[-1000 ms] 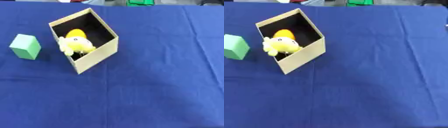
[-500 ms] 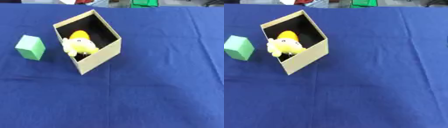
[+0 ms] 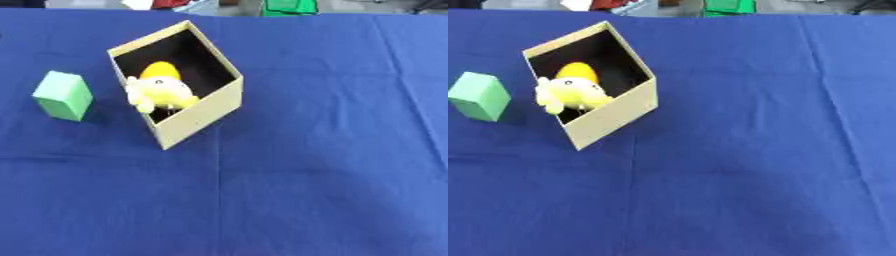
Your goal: Pick up objects on the table and place them in the box.
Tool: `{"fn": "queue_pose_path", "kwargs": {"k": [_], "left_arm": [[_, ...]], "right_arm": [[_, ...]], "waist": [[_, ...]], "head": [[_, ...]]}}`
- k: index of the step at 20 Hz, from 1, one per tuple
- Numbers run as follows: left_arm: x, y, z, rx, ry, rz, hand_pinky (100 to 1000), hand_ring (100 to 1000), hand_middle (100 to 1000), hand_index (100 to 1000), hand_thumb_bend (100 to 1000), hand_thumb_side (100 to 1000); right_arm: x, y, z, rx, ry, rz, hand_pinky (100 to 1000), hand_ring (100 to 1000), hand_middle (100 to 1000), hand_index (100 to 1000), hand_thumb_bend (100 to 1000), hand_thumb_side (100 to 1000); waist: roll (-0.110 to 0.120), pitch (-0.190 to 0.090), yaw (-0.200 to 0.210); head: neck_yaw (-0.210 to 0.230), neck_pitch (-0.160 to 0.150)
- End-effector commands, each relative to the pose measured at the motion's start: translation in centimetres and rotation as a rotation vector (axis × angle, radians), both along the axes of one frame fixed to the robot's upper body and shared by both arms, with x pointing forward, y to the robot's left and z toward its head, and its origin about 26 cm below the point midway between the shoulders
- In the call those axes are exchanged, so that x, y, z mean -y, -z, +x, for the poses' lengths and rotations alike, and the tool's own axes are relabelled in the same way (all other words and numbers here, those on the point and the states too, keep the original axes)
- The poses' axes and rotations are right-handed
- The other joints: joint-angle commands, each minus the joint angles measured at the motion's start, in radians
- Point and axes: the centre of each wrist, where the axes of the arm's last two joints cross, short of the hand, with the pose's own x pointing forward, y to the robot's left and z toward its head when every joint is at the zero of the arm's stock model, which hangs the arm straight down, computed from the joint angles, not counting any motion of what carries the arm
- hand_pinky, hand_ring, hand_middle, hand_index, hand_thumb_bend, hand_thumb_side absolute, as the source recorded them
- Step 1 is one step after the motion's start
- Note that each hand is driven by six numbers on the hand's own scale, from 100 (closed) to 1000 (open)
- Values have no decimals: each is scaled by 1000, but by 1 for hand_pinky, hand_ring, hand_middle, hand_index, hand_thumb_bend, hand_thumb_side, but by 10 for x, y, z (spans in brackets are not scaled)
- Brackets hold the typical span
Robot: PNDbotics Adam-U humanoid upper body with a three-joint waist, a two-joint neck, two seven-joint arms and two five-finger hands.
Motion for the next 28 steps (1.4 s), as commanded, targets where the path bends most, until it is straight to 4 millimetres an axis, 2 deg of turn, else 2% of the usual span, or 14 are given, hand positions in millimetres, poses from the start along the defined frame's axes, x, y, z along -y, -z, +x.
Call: {"fn": "queue_pose_path", "kwargs": {"k": [1, 3, 4, 12, 13, 15, 17, 20, 24, 25, 28], "left_arm": [[-5, -9, 4, -34, -27, 75, 764, 834, 798, 906, 701, 1000], [-5, -8, 8, -58, -25, 94, 770, 837, 800, 907, 723, 1000], [-5, -7, 9, -69, -23, 102, 788, 846, 805, 912, 786, 1000], [-3, -6, 12, -143, -12, 155, 789, 847, 805, 912, 790, 1000], [-4, -5, 12, -152, -16, 161, 834, 878, 832, 940, 899, 1000], [-6, 2, 19, -201, -27, 199, 843, 889, 840, 949, 927, 1000], [-3, 9, 28, -249, -30, 243, 852, 897, 849, 957, 954, 952], [1, 17, 43, -315, -40, 298, 857, 901, 851, 960, 948, 908], [-1, 24, 60, -397, -77, 341, 865, 908, 862, 971, 904, 809], [-1, 24, 63, -416, -83, 350, 866, 907, 861, 971, 869, 773], [0, 24, 70, -460, -95, 375, 868, 907, 858, 969, 856, 762]], "right_arm": [[1, -13, -5, 33, -2, -25, 884, 894, 790, 913, 100, 852], [1, -13, -5, 33, -5, -23, 884, 893, 790, 913, 100, 853], [1, -13, -5, 32, -5, -22, 885, 893, 790, 908, 100, 855], [0, -13, -5, 28, -7, -20, 885, 893, 790, 908, 100, 855], [0, -13, -5, 30, -10, -18, 887, 891, 789, 900, 100, 855], [-3, -14, -4, 34, -22, -15, 886, 889, 788, 899, 100, 854], [-3, -15, -4, 33, -26, -12, 887, 889, 788, 898, 100, 854], [-2, -13, -4, 28, -22, -8, 887, 889, 788, 898, 100, 855], [-2, -12, -4, 24, -18, -2, 888, 888, 787, 897, 100, 856], [-2, -12, -4, 24, -18, -2, 888, 888, 787, 897, 100, 857], [-2, -12, -4, 22, -17, 0, 888, 888, 787, 897, 100, 857]], "waist": [[3, -24, -1], [4, -24, -1], [4, -23, -1], [5, -22, -3], [6, -19, -6], [9, -16, -17], [9, -16, -19], [9, -18, -16], [8, -19, -16], [8, -19, -16], [8, -18, -16]], "head": [[18, 8], [22, 10], [23, 11], [24, 15], [26, 12], [32, 7], [31, 7], [25, 6], [22, 2], [22, 1], [22, -2]]}}
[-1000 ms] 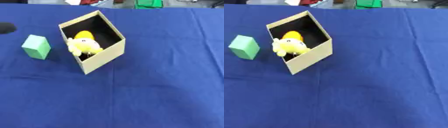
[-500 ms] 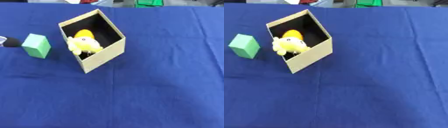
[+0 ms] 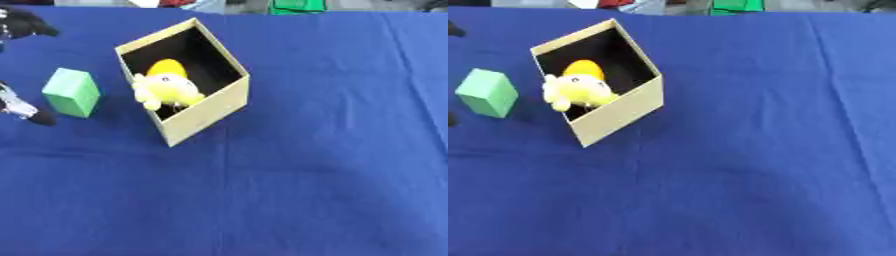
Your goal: Pick up objects on the table and place them in the box.
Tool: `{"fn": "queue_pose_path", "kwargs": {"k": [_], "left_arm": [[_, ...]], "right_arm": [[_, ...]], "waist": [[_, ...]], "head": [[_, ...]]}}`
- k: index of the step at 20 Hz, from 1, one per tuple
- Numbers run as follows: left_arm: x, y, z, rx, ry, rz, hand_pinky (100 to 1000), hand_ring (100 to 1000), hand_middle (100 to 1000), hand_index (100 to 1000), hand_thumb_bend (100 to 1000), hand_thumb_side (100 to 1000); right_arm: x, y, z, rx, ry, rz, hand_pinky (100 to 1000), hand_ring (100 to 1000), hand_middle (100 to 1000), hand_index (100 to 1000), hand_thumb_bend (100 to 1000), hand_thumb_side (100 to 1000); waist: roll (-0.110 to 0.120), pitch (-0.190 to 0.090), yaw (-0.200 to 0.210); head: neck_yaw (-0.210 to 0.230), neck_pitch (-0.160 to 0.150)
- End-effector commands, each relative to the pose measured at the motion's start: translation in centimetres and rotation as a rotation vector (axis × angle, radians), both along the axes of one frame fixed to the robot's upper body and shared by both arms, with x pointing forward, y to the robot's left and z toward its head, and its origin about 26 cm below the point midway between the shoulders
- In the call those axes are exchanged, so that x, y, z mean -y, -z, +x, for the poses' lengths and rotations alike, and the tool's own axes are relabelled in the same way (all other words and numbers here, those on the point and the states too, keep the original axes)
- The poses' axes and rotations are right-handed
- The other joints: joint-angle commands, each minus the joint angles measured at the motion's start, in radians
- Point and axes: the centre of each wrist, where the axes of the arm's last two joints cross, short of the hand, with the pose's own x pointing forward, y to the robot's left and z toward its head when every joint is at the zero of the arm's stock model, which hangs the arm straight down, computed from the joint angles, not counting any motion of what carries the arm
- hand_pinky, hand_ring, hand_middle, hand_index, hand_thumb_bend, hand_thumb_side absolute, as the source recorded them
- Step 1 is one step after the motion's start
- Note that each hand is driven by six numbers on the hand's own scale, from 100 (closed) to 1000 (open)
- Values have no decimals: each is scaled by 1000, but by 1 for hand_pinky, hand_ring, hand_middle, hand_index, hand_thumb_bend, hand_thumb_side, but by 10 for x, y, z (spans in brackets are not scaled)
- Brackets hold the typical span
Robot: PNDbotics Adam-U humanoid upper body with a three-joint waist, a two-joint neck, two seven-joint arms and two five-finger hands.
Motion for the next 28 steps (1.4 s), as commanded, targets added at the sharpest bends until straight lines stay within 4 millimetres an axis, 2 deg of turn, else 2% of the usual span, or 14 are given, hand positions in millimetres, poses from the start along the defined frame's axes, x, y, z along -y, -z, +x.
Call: {"fn": "queue_pose_path", "kwargs": {"k": [1, 6, 7, 8, 9, 15, 21, 28], "left_arm": [[-3, -12, 2, -17, -26, 41, 869, 907, 855, 967, 849, 763], [4, -15, 4, -67, -47, 81, 874, 908, 858, 970, 813, 739], [5, -16, 4, -72, -51, 87, 875, 909, 857, 972, 758, 712], [7, -17, 5, -74, -56, 93, 875, 909, 857, 972, 758, 712], [8, -18, 6, -75, -61, 98, 875, 908, 857, 972, 709, 692], [3, -20, 17, -93, -99, 72, 867, 902, 855, 967, 554, 649], [1, -24, 28, -155, -104, -17, 854, 888, 824, 960, 493, 630], [-6, -23, 39, -221, -149, -95, 846, 882, 837, 983, 434, 585]], "right_arm": [[1, -9, -5, 26, 2, -13, 889, 888, 787, 897, 100, 858], [0, -9, -5, 28, 2, -12, 888, 887, 787, 896, 100, 857], [0, -9, -5, 27, 1, -12, 889, 887, 787, 895, 100, 859], [0, -9, -4, 26, 0, -13, 889, 887, 787, 895, 100, 859], [0, -9, -4, 25, -1, -13, 889, 887, 787, 895, 100, 860], [0, -8, -4, 23, 0, -14, 890, 888, 787, 894, 100, 863], [-1, -7, -4, 20, -3, -11, 891, 888, 785, 892, 100, 867], [-3, -8, -3, 8, -11, 2, 894, 888, 777, 887, 100, 872]], "waist": [[1, -18, 0], [0, -16, -2], [-1, -16, -2], [-1, -15, -3], [-2, -14, -3], [-4, -8, -8], [-5, -2, -14], [-8, 6, -21]], "head": [[-2, -9], [1, -13], [1, -14], [3, -15], [4, -17], [9, -23], [13, -30], [18, -40]]}}
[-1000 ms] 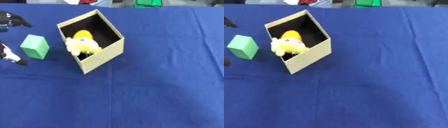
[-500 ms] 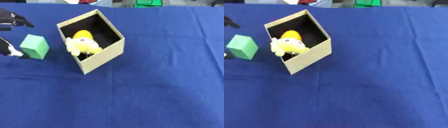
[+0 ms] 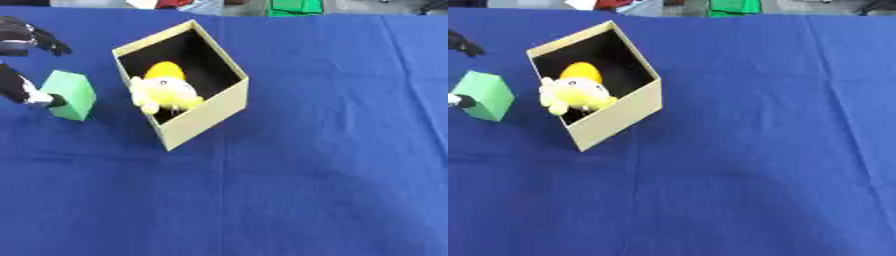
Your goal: Pick up objects on the table and place them in the box.
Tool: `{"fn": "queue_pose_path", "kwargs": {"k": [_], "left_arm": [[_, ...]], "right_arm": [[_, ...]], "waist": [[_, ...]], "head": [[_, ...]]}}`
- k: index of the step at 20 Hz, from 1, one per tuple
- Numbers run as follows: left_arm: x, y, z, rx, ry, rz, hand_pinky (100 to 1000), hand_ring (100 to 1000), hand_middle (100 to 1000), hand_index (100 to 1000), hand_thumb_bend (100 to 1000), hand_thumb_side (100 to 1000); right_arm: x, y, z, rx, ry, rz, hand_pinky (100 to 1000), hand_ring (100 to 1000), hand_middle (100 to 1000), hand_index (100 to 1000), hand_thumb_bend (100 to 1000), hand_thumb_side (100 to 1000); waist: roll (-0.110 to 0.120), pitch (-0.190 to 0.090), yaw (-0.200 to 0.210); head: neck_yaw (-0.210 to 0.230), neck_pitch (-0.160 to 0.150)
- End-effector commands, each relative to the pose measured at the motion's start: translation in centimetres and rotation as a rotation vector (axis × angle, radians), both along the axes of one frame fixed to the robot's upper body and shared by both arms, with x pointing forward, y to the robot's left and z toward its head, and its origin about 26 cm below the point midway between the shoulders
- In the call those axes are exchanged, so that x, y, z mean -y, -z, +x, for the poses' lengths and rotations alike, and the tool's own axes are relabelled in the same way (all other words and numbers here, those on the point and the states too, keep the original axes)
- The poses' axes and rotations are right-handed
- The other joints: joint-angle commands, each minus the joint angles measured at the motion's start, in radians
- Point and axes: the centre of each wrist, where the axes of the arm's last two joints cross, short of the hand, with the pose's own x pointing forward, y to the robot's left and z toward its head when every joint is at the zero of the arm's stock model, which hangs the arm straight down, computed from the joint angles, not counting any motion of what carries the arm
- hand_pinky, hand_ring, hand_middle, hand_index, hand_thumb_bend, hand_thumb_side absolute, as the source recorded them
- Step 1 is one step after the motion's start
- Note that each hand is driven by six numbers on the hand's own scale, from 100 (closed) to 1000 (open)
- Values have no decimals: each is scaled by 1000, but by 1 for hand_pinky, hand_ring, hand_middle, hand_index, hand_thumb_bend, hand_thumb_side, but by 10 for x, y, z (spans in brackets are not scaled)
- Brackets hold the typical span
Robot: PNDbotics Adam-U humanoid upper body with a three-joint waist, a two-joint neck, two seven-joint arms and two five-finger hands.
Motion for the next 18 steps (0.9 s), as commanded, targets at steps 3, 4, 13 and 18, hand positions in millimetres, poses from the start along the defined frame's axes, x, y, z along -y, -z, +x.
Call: {"fn": "queue_pose_path", "kwargs": {"k": [3, 4, 13, 18], "left_arm": [[-7, -17, 0, 29, -20, -31, 840, 880, 849, 984, 400, 569], [-7, -17, 1, 35, -16, -32, 839, 879, 846, 983, 406, 565], [-9, -15, 3, 14, -26, 9, 847, 880, 852, 980, 456, 558], [-9, -12, 3, -9, -34, 66, 898, 921, 889, 1000, 560, 571]], "right_arm": [[-1, -10, -4, 24, -6, -4, 895, 887, 776, 887, 100, 873], [-2, -11, -4, 23, -7, -2, 895, 888, 775, 887, 100, 873], [-3, -11, -3, 18, -13, 11, 896, 883, 770, 884, 100, 876], [-4, -10, -3, 13, -14, 15, 896, 880, 768, 883, 100, 880]], "waist": [[0, -13, -3], [0, -12, -4], [-2, -6, -9], [-3, -1, -13]], "head": [[5, -17], [6, -18], [12, -29], [13, -35]]}}
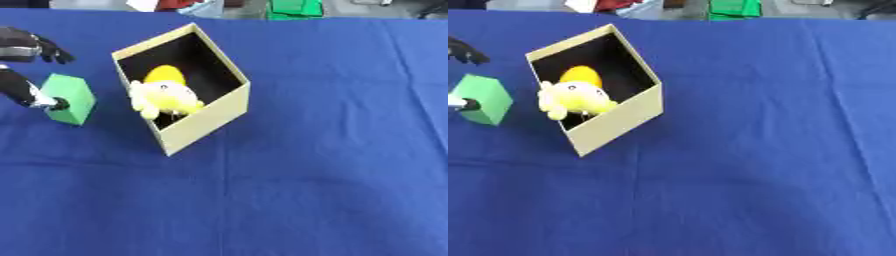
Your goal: Pick up objects on the table and place them in the box.
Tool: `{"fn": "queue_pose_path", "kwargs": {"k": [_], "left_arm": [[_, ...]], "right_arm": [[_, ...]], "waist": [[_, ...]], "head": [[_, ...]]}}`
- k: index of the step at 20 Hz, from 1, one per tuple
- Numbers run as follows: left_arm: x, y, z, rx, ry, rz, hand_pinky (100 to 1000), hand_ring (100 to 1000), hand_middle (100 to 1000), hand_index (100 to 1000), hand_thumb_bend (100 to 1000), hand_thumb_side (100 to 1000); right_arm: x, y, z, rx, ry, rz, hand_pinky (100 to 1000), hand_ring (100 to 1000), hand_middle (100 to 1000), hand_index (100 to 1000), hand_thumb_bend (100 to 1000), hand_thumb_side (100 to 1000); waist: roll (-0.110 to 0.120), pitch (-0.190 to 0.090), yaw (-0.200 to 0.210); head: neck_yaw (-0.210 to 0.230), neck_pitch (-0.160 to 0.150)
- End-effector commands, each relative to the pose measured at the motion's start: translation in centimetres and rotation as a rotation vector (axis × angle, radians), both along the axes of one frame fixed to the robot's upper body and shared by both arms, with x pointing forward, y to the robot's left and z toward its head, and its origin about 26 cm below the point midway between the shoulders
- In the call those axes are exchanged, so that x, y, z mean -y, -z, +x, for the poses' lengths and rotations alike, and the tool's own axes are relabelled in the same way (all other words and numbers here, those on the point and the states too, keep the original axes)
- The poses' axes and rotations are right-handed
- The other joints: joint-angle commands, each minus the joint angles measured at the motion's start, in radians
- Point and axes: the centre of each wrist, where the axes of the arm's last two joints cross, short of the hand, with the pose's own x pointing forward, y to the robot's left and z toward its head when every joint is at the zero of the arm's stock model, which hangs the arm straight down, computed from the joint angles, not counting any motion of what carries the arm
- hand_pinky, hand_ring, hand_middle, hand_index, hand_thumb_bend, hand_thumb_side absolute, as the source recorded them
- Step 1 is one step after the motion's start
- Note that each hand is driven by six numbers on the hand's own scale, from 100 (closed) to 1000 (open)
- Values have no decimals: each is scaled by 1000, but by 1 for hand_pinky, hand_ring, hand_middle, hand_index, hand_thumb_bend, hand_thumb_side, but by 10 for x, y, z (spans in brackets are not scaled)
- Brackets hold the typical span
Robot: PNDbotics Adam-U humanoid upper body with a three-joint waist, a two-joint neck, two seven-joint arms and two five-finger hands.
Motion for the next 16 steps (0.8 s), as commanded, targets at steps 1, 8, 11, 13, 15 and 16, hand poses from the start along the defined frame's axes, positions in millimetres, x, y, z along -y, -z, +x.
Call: {"fn": "queue_pose_path", "kwargs": {"k": [1, 8, 11, 13, 15, 16], "left_arm": [[-4, -14, -5, 11, -7, 78, 898, 921, 889, 1000, 560, 571], [0, -17, -9, 31, -3, 203, 905, 924, 885, 1000, 508, 551], [0, -14, -7, 24, 1, 206, 902, 919, 879, 977, 478, 542], [-1, -13, -6, 17, 0, 207, 901, 918, 877, 976, 472, 539], [-1, -11, -5, 8, -2, 212, 893, 912, 873, 971, 441, 524], [-1, -9, -4, 2, -4, 216, 888, 908, 869, 970, 436, 525]], "right_arm": [[-1, -9, -4, 24, -5, -9, 896, 880, 768, 883, 100, 880], [-2, -8, -4, 10, -5, -3, 895, 876, 764, 881, 100, 886], [-2, -8, -3, 10, -4, 2, 895, 876, 763, 881, 100, 887], [-2, -7, -3, 9, -4, 5, 895, 876, 763, 881, 100, 887], [-2, -7, -3, 9, -2, 9, 896, 876, 762, 880, 100, 890], [-2, -7, -3, 8, -1, 12, 896, 876, 762, 880, 100, 890]], "waist": [[1, -16, -1], [4, -8, -5], [1, -4, -8], [0, -1, -9], [0, 2, -10], [-1, 4, -11]], "head": [[3, -14], [0, -24], [2, -27], [4, -29], [5, -30], [5, -30]]}}
